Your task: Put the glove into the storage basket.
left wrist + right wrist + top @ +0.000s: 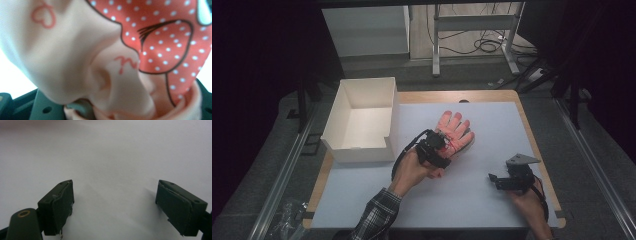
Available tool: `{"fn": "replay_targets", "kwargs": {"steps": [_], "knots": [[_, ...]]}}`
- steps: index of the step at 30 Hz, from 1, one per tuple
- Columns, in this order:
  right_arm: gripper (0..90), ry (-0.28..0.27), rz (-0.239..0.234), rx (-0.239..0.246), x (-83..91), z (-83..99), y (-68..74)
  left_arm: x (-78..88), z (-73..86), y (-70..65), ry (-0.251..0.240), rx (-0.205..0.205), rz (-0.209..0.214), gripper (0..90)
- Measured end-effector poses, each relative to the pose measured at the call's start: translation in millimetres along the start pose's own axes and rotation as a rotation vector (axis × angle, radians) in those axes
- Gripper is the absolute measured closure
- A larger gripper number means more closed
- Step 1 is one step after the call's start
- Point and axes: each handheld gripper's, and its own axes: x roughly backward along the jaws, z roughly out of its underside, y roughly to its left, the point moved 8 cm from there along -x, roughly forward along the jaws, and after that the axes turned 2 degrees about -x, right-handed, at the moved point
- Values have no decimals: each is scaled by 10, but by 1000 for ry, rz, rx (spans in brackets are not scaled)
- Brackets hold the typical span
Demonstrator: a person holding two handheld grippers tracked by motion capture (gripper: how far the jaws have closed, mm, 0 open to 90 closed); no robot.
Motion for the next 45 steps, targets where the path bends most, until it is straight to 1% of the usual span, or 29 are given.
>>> {"fn": "replay_targets", "kwargs": {"steps": [10,11,13,19,23,29,34,39,40,45], "knots": [[155,-1,-2,-3,-1,1,3,150,-107,131,-8,21,-19,385],[155,-2,-1,0,-2,-1,1,208,-149,190,-11,31,-25,385],[155,-1,-1,-2,-1,0,2,224,-161,209,-14,35,-28,385],[155,-2,-1,-2,-2,0,2,360,-257,335,-25,59,-44,384],[155,-2,-1,-1,-2,0,2,439,-326,405,-28,74,-63,383],[155,-3,0,0,-2,-1,0,554,-392,540,-18,95,-85,382],[155,-2,-1,-2,-2,0,2,668,-420,661,-14,113,-114,381],[155,-3,-1,-1,-2,0,2,818,-444,804,-19,141,-144,380],[155,-3,-1,-1,-2,0,2,818,-444,804,-19,141,-144,379],[155,-2,-2,-1,-1,0,3,968,-434,972,-30,180,-188,377]]}}
